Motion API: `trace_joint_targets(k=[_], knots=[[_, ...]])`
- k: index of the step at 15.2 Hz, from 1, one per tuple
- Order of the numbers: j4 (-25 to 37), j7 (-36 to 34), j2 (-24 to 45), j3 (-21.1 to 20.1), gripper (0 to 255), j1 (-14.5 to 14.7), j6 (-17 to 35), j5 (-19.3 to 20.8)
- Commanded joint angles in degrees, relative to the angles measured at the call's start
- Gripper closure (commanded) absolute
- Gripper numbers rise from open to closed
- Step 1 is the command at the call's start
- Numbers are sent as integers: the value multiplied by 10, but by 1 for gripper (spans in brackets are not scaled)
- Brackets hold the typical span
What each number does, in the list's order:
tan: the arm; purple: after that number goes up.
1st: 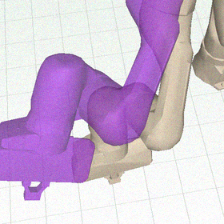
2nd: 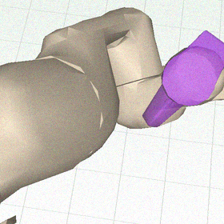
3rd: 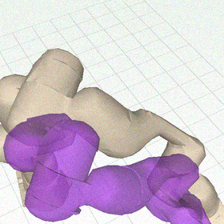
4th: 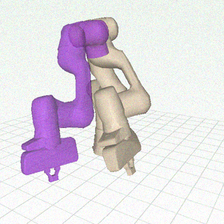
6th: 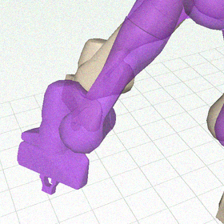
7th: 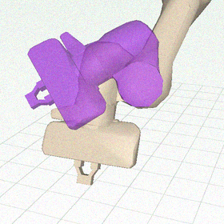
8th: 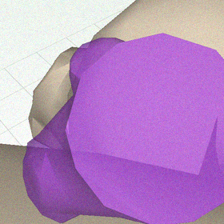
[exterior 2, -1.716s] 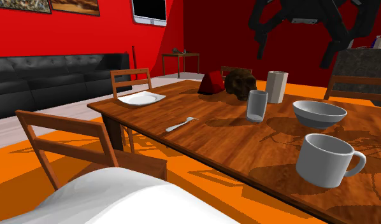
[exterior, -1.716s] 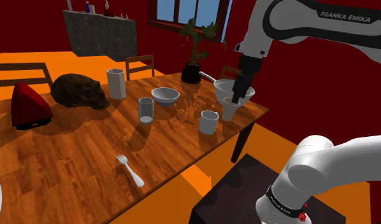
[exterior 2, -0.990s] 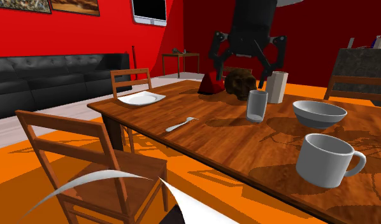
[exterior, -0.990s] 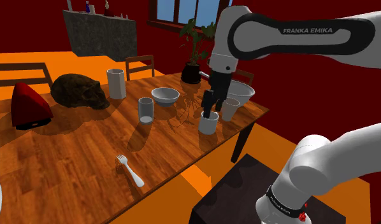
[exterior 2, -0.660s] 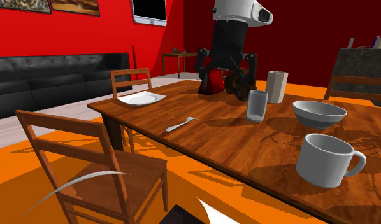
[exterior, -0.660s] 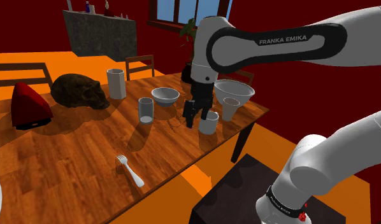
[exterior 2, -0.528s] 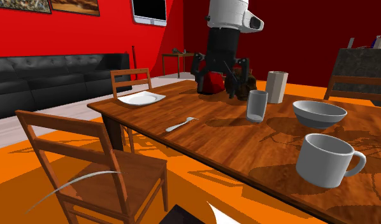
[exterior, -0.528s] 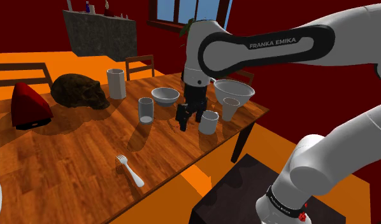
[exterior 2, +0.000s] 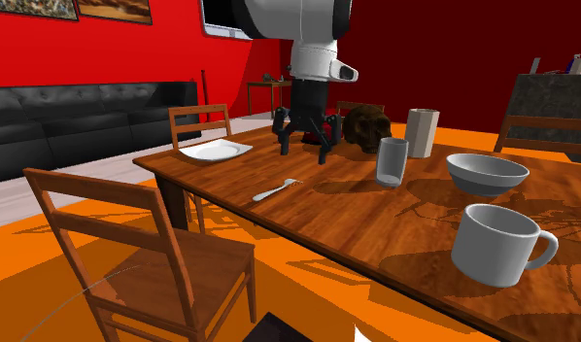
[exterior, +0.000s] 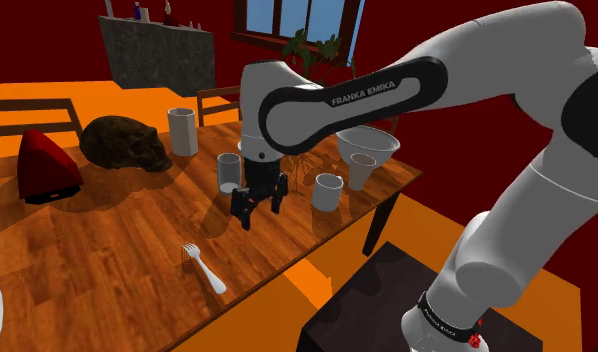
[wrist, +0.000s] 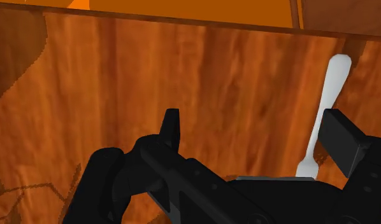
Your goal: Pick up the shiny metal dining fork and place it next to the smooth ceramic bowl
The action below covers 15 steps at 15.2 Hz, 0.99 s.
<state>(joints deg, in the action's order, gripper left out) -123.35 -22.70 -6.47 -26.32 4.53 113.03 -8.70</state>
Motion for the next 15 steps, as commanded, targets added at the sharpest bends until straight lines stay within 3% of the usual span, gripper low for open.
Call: trace_joint_targets(k=[1,6,11,15], knots=[[33,-37,52,-15,0,5,13,22],[119,-120,176,-30,0,35,29,86],[229,-188,301,-21,0,84,23,145],[220,-193,313,-17,0,89,43,151]])
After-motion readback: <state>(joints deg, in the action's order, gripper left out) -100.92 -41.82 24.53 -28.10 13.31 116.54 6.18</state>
